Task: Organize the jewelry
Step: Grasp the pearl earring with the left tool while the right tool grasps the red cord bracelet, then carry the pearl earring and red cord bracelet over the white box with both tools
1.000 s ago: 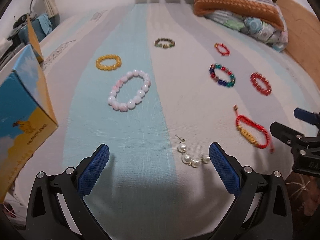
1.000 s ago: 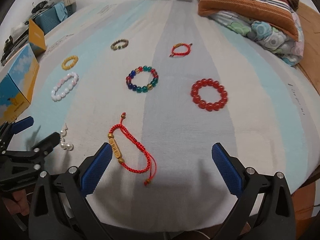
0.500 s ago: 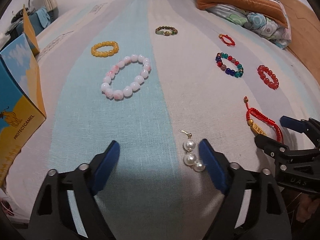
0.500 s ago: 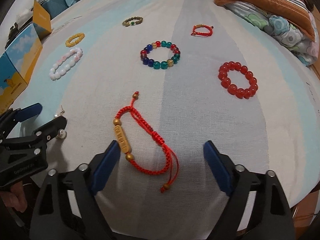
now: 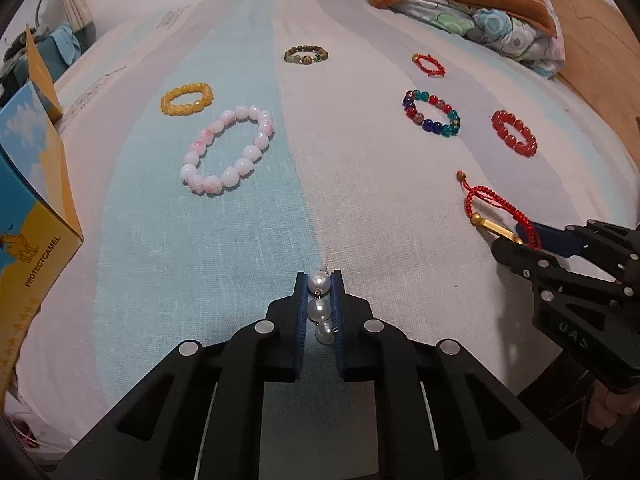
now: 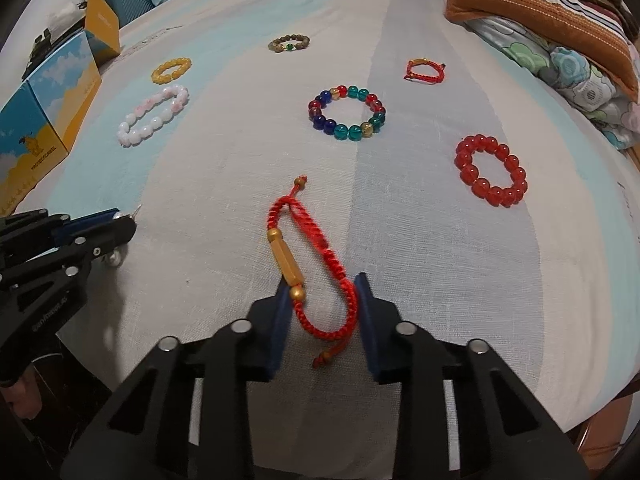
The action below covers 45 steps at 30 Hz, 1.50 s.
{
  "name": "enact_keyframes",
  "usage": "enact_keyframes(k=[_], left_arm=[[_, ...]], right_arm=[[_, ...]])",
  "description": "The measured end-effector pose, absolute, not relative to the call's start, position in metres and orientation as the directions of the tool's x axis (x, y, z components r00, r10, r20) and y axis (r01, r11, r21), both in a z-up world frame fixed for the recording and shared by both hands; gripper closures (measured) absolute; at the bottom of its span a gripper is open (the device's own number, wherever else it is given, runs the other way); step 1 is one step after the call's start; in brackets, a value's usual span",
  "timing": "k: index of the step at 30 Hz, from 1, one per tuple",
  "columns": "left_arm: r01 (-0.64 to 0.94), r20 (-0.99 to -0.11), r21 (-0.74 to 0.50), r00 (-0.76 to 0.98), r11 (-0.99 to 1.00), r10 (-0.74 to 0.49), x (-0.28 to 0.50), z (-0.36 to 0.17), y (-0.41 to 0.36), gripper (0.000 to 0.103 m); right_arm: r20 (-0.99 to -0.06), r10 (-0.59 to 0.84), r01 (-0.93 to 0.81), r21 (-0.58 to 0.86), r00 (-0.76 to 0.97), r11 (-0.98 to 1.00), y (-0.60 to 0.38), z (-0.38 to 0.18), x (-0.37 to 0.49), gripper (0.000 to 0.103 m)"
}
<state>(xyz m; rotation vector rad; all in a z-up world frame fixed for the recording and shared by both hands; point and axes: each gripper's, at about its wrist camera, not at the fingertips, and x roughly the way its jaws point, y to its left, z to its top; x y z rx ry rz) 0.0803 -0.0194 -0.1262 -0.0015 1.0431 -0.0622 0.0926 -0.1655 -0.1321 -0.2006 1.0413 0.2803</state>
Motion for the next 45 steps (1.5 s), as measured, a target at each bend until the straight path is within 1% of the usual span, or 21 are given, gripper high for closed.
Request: enact_keyframes(k=[1,5,12,18,21,31,35,42,45], left_arm=[[0.054,-0.863,-0.036,0.502,0.998,-0.058,0.079,-0.125,-0.019,0.093],[0.060,-0.858,-0.045,0.509,0.997,-0.069,0.076,-0.118,-0.019,0.093],[0.070,-0.839,-0.062,0.536,0.996,-0.090,0.072,-0.093,-0.013,0.093],[0.066,-0.838,-0.082,0.536,0.994,-0.105,0.068,-0.078,-0.012,0.093],[0.070,-0.833,-0.058,0.546,0.996,-0.086,0.067,-0.072,-0.015,0.093],[0.054,-0.810,-0.046,0.582,0.997,-0.069,0.069,-0.038,-0.004,0.093],[0.040,-0.792,-0.036,0.609,0.999,-0.053,0.074,-0.017,0.004,0.093],[-0.012,-0.776,-0.033,0.630,0.999,-0.018,0.080,0.014,0.031,0.093],[-0.035,-0.767,-0.012,0.641,0.999,0.014,0.079,0.027,0.046,0.093]], right_arm=[[-0.870,0.138,-0.326,-0.028,0.474,0.945,-0.165,-0.131,0.092,0.085],[-0.866,0.152,-0.318,-0.008,0.476,0.948,-0.169,-0.127,0.092,0.093],[-0.850,0.178,-0.299,0.025,0.496,0.954,-0.177,-0.107,0.090,0.094],[-0.842,0.179,-0.299,0.022,0.510,0.954,-0.180,-0.093,0.087,0.094],[-0.841,0.178,-0.295,0.022,0.512,0.955,-0.181,-0.088,0.087,0.094],[-0.820,0.183,-0.285,0.025,0.542,0.958,-0.178,-0.061,0.091,0.093],[-0.813,0.189,-0.280,0.034,0.551,0.960,-0.170,-0.043,0.097,0.093],[-0.793,0.190,-0.314,-0.001,0.579,0.950,-0.146,-0.008,0.107,0.093],[-0.789,0.196,-0.333,-0.010,0.582,0.943,-0.133,0.007,0.112,0.093]])
